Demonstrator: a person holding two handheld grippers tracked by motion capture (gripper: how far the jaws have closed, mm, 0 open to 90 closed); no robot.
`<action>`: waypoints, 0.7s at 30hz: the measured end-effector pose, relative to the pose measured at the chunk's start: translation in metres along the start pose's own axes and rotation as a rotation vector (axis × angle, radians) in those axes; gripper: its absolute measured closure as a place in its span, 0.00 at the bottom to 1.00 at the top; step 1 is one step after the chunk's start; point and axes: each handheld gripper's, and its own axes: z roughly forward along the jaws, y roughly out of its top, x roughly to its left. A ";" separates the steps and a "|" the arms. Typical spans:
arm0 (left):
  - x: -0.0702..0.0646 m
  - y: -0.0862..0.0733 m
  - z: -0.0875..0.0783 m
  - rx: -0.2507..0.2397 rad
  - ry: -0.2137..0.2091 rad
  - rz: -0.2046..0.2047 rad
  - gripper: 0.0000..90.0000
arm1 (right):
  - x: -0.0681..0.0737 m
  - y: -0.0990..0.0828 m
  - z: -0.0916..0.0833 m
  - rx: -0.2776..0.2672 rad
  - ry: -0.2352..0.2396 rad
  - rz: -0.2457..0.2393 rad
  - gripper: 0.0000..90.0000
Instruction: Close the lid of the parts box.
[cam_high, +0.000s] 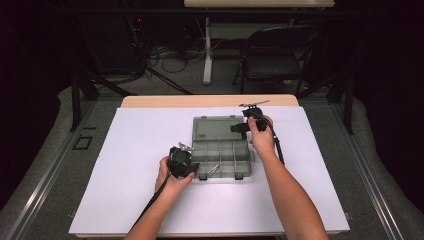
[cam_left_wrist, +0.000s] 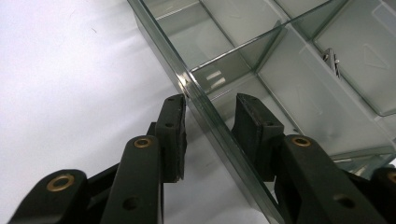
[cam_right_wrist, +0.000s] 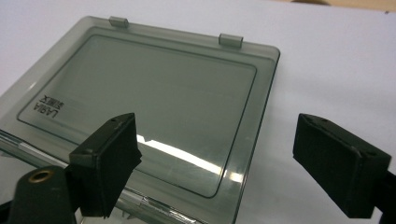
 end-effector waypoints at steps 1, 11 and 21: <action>0.000 0.000 0.000 0.000 0.000 0.001 0.71 | 0.000 -0.002 0.002 0.004 0.002 0.004 0.16; 0.000 0.000 0.000 -0.002 0.002 -0.001 0.71 | 0.002 -0.012 0.015 0.043 0.012 0.021 0.16; 0.000 -0.001 0.000 -0.005 0.001 -0.001 0.71 | 0.007 -0.015 0.022 0.071 0.020 0.027 0.16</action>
